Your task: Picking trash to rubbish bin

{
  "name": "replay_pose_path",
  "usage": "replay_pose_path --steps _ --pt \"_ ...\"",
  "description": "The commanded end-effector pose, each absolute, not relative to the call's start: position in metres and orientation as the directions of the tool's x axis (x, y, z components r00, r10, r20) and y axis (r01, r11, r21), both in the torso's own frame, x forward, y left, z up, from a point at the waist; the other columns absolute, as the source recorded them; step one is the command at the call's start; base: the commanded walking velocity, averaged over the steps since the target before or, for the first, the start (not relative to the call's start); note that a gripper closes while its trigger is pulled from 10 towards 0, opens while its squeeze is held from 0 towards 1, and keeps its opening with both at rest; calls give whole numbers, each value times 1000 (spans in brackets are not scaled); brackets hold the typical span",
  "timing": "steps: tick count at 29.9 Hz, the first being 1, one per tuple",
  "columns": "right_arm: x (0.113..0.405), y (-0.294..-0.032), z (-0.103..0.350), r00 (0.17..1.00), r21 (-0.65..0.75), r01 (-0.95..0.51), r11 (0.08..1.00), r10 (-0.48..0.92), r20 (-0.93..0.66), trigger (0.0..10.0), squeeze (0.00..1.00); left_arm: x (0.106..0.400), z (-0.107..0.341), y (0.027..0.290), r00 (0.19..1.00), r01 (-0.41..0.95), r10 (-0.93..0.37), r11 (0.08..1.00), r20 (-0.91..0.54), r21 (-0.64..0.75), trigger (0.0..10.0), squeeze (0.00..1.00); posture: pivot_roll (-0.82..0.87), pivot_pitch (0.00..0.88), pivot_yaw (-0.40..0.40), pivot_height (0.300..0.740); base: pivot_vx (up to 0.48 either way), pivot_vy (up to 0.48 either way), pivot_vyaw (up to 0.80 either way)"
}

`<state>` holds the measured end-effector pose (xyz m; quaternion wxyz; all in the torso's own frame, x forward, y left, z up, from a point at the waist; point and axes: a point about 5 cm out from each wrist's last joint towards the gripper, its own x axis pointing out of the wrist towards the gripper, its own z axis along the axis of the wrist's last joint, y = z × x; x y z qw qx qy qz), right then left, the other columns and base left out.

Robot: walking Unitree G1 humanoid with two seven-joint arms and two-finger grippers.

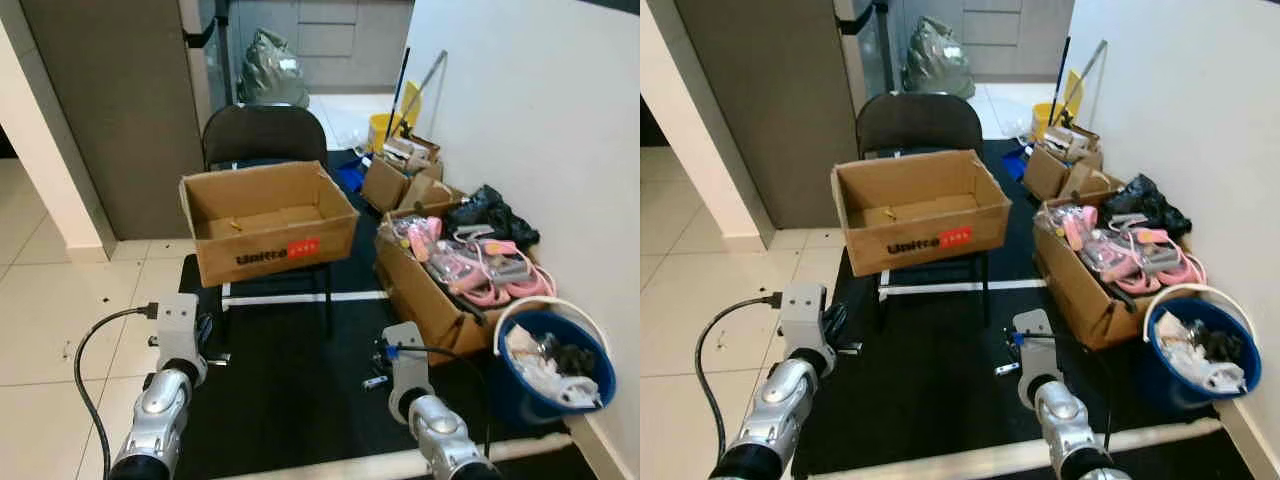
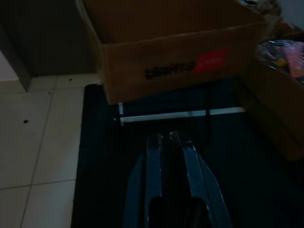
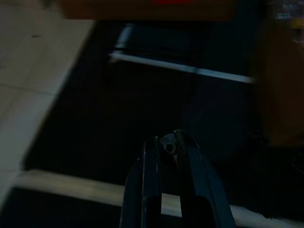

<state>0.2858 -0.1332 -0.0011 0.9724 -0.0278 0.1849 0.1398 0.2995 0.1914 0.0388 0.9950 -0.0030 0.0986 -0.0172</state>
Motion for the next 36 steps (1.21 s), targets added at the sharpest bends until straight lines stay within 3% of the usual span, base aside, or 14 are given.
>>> replay_pose_path --steps 1,36 --pt "284 -138 -4 891 -7 -272 962 250 -380 10000 0 300 38 191 978 39 -39 999 -205 -7 10000 0 79 50 1 740 322 0 0" --pt "292 -134 5 902 4 -273 962 258 -347 10000 0 302 41 190 978 46 -47 999 -201 -8 10000 0 79 38 3 740 351 0 0"
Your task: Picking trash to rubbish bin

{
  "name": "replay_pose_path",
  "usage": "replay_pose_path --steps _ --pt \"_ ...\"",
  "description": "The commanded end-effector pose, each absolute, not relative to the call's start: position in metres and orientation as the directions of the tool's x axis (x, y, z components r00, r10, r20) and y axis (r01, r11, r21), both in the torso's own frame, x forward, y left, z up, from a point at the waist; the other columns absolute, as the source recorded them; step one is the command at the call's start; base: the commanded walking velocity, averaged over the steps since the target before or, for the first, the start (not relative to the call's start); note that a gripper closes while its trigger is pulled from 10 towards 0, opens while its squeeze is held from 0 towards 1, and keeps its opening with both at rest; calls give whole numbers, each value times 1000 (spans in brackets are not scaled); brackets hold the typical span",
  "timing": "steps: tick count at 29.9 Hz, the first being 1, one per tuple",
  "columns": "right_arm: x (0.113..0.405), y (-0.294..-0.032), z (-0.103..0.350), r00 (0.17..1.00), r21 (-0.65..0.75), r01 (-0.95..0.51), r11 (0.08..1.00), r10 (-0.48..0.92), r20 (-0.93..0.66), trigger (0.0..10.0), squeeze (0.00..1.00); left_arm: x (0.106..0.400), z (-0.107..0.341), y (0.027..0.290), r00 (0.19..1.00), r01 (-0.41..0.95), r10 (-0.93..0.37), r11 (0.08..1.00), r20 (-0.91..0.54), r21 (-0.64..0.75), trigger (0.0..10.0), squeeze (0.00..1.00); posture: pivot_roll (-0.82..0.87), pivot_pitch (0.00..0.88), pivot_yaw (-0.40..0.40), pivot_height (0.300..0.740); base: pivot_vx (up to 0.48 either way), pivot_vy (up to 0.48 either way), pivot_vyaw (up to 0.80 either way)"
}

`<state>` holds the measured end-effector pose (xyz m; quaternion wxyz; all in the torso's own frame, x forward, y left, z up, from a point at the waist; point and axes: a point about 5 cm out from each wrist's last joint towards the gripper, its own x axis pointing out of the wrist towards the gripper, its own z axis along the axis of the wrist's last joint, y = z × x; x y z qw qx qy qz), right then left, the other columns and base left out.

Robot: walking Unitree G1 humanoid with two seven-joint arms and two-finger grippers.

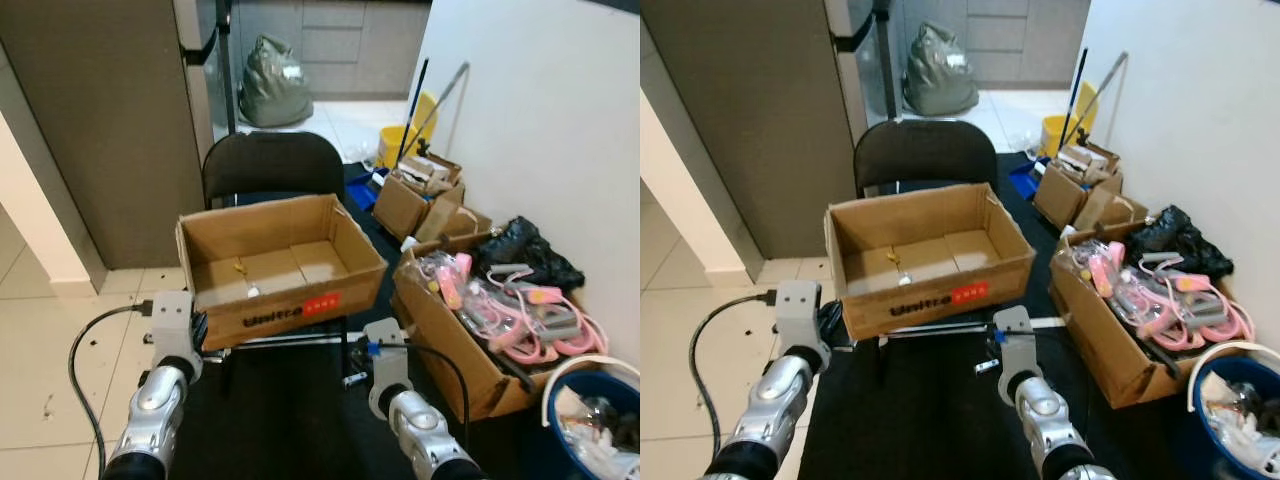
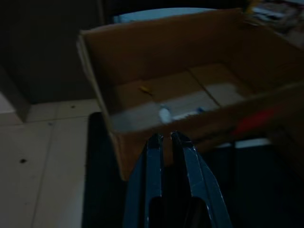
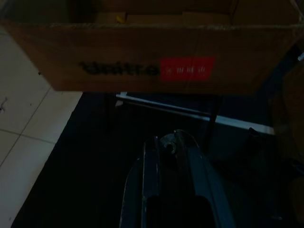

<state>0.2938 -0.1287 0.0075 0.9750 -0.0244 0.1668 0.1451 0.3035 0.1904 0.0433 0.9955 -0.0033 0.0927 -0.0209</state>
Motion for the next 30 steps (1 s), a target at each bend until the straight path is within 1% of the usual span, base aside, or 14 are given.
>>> replay_pose_path --steps 1,5,10,13,17,20,23,26,30 --pt "292 -133 5 901 5 -275 962 259 -347 10000 0 302 41 190 978 46 -47 999 -202 -8 10000 0 79 39 2 740 360 0 -413" --pt "292 -133 4 901 10 -273 962 259 -348 10000 0 302 41 190 978 46 -47 999 -203 -7 10000 0 80 44 2 740 361 0 -606" --pt "295 -130 9 905 10 -285 959 273 -326 10000 0 302 41 190 978 45 -45 999 -203 -7 10000 0 80 46 2 740 361 0 0" --pt "301 -123 18 911 37 -304 952 302 -280 10000 0 302 40 190 978 44 -44 999 -203 -6 10000 0 82 48 0 740 360 0 0" --pt "309 -109 32 899 52 -382 923 384 -209 10000 0 301 40 191 978 45 -45 999 -204 -4 10000 0 83 48 0 740 362 0 0" --pt "313 -96 42 873 54 -456 888 458 -168 10000 0 301 40 191 978 45 -44 999 -206 -2 10000 0 83 49 0 740 360 0 0" --pt "316 -77 52 807 -3 -577 817 570 -154 10000 0 300 39 191 977 48 -47 999 -209 -3 10000 0 84 51 0 740 355 0 0" --pt "317 -68 58 779 -42 -621 782 611 -143 10000 0 300 39 189 976 53 -53 999 -211 -4 10000 0 84 51 -1 740 350 0 0" --pt "319 -64 62 771 -60 -633 772 621 -138 10000 0 300 39 189 976 55 -55 998 -210 -3 10000 0 85 52 -4 740 345 0 0"
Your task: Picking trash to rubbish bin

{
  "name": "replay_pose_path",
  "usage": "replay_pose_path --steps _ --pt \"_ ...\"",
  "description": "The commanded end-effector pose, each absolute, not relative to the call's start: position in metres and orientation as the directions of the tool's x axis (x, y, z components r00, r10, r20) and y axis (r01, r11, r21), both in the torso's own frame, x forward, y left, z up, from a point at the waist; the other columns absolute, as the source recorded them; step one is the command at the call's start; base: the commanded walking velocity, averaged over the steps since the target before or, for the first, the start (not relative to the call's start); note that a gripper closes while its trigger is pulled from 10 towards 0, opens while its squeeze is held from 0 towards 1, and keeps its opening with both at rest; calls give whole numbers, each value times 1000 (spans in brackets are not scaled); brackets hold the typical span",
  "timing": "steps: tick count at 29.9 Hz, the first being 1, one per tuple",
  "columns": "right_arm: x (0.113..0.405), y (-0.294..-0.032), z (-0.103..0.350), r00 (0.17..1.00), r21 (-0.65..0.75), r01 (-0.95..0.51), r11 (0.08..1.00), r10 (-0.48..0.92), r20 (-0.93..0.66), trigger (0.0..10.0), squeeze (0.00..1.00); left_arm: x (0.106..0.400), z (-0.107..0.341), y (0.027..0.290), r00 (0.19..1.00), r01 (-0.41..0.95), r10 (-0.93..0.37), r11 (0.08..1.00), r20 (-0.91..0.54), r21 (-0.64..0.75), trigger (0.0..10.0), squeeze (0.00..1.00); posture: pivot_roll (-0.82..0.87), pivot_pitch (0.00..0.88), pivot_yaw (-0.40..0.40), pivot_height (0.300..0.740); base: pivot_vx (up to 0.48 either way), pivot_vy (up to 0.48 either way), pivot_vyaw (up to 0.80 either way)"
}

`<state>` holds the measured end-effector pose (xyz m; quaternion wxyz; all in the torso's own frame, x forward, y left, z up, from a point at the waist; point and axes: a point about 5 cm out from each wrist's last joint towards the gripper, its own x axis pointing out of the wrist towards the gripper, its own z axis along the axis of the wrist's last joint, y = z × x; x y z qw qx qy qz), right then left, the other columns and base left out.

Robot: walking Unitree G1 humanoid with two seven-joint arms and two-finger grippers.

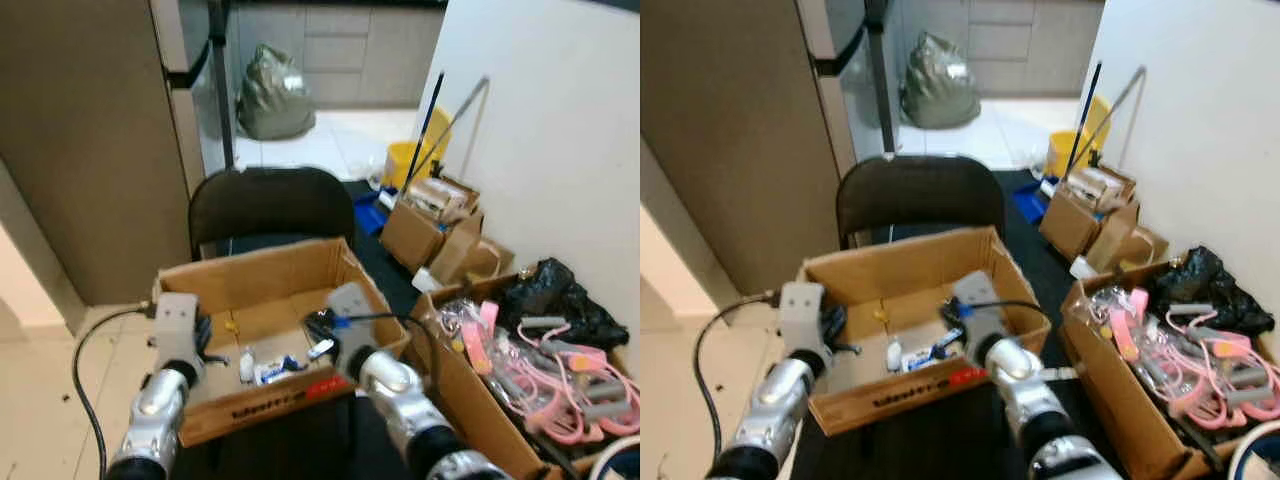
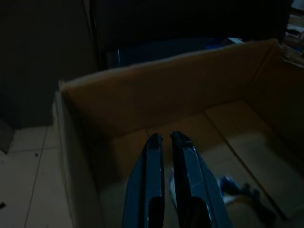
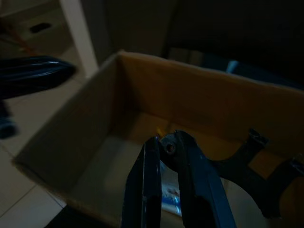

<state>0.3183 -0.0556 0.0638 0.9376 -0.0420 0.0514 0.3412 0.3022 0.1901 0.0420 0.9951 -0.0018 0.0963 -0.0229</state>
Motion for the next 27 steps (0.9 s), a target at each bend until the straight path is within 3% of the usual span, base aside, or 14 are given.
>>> replay_pose_path --steps 1,8,12,16,27 --pt "320 -63 63 772 -63 -632 772 621 -139 10000 0 300 39 189 976 55 -54 998 -210 -3 10000 0 85 52 -4 740 349 0 0" --pt "321 -65 60 784 -90 -616 782 599 -165 10000 0 300 41 186 977 96 -92 995 -195 12 10000 0 86 50 -9 740 138 0 0" --pt "320 -65 55 779 -107 -619 778 592 -205 10000 0 295 46 168 938 316 -299 945 -175 80 10000 0 84 57 -14 740 0 0 0" --pt "320 -65 53 782 -116 -613 782 579 -230 10000 0 289 43 162 894 429 -389 886 -220 176 10000 0 83 59 -13 740 0 0 0" --pt "317 -53 45 739 -126 -656 744 600 -307 10000 0 278 37 160 803 565 -515 818 -298 108 10000 0 89 60 -22 740 0 0 0"
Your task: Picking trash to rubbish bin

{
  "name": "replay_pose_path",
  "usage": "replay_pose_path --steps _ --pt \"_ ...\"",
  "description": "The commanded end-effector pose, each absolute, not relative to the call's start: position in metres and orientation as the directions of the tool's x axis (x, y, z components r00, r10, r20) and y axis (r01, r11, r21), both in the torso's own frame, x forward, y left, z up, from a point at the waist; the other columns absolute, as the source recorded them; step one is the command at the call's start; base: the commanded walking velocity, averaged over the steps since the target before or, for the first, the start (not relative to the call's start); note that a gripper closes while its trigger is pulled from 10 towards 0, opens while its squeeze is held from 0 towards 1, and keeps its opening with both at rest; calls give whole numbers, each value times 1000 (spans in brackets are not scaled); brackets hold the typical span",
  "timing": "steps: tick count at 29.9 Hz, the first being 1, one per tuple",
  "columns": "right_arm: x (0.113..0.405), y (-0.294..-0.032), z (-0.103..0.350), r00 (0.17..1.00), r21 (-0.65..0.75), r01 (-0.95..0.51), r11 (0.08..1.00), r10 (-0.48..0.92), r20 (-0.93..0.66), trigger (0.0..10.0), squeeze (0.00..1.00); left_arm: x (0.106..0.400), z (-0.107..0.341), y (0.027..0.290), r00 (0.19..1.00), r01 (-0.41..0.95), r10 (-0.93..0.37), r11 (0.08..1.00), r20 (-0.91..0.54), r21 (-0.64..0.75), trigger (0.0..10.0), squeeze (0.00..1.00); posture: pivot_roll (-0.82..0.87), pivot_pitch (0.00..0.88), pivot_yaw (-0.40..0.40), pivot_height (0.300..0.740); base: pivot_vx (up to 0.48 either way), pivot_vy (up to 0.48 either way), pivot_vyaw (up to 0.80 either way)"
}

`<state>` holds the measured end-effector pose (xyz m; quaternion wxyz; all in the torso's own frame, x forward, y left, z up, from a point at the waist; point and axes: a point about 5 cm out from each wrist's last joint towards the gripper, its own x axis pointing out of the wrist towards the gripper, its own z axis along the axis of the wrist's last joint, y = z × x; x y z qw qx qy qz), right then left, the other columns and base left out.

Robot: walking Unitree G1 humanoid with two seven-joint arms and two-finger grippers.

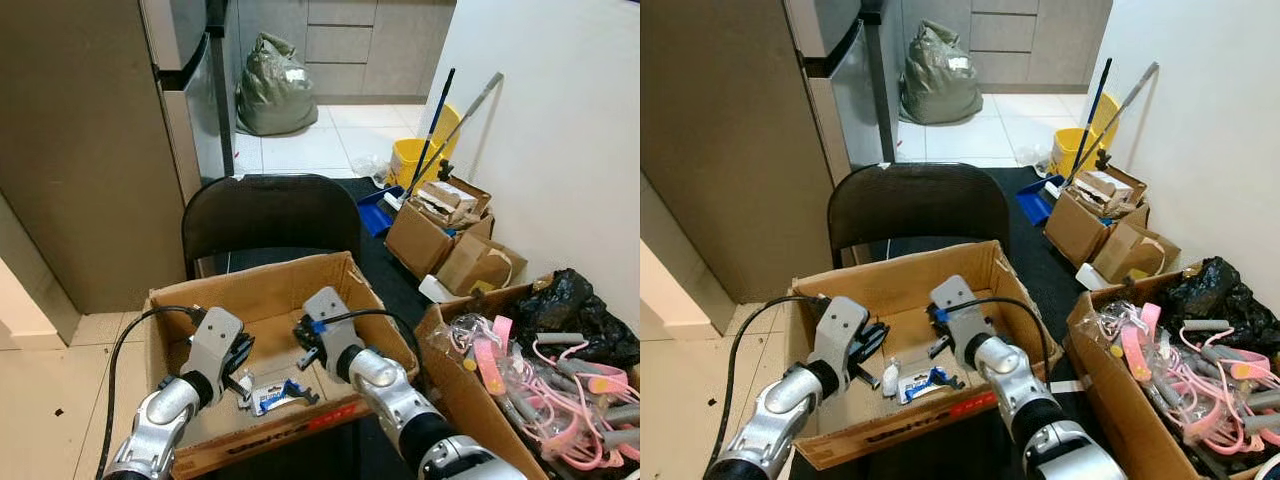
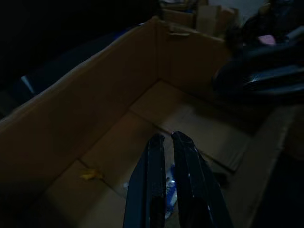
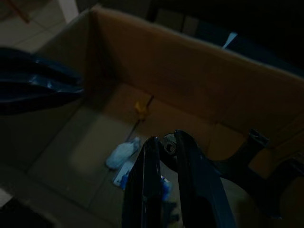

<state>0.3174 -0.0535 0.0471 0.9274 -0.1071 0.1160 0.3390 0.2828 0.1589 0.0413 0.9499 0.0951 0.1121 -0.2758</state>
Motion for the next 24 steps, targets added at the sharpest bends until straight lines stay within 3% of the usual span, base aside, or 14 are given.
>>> replay_pose_path --steps 1,9,10,11,16,17,21,24 --pt "317 -53 45 743 -127 -651 748 595 -307 10000 0 278 36 162 812 552 -502 826 -296 114 10000 0 92 60 -23 740 0 0 0" --pt "320 -47 54 752 -99 -646 757 610 -248 10000 0 275 37 164 819 543 -498 833 -284 104 10000 0 95 64 -26 740 0 0 0" --pt "321 -46 55 751 -72 -647 759 617 -236 10000 118 275 38 164 818 544 -499 833 -285 102 10000 0 96 63 -25 740 0 0 0" --pt "321 -45 56 750 -53 -647 761 622 -224 10000 1000 275 38 164 818 543 -498 834 -286 101 10000 0 95 62 -23 740 0 0 0" --pt "321 -47 55 780 -98 -614 783 584 -223 10000 1000 276 38 166 830 522 -478 847 -287 100 10000 0 93 59 -20 740 0 0 0" --pt "321 -50 54 797 -102 -591 800 560 -225 10000 0 278 39 167 840 507 -465 856 -281 99 10000 0 93 57 -18 740 0 0 0" --pt "322 -59 51 829 -69 -540 839 516 -216 10000 0 282 42 170 868 460 -425 883 -256 94 10000 0 92 54 -16 740 0 0 0" --pt "321 -72 48 860 -3 -481 876 472 -195 10000 0 289 45 177 915 351 -327 934 -237 66 10000 0 89 50 -13 740 0 0 0"
